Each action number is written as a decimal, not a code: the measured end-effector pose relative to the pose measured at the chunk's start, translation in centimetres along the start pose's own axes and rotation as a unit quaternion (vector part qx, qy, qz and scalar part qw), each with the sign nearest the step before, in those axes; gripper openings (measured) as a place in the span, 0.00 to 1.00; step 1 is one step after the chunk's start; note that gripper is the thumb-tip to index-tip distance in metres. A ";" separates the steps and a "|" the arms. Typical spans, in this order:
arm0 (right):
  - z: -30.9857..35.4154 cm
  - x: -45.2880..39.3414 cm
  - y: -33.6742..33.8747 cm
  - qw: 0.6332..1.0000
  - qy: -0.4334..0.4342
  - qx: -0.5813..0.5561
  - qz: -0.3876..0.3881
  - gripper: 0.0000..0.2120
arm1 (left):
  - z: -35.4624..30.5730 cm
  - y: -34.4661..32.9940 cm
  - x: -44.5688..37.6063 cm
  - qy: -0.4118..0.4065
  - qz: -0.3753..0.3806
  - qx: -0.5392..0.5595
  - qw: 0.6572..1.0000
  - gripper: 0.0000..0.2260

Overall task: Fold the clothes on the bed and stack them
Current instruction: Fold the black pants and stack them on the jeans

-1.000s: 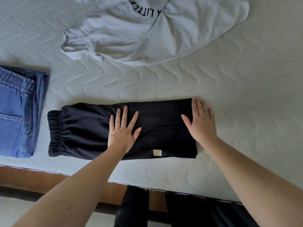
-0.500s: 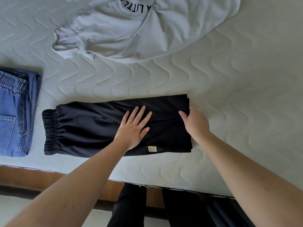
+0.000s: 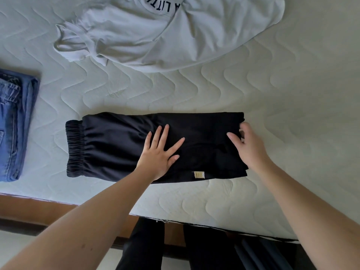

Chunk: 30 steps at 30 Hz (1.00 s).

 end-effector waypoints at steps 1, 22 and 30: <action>0.8 0.2 0.2 1.000 0.009 -0.004 0.007 0.13 | 0.2 0.1 0.0 -0.010 0.001 -0.002 1.000 0.25; 22.2 0.2 -10.8 0.967 0.211 0.082 0.117 0.08 | 10.9 7.8 3.3 0.052 0.042 0.887 0.456 0.19; 24.2 -1.7 -17.1 0.971 0.157 -0.033 0.179 0.10 | 14.9 6.3 6.1 0.034 0.101 0.869 0.483 0.28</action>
Point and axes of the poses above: each hand's wrist, its own x-axis away from the middle knuckle, its own y-axis out of the back of the hand, z = x × y, the point moved 4 cm from there along -x, towards the middle knuckle, and after that the axes turned 12 degrees about z, right-handed, at the moved point
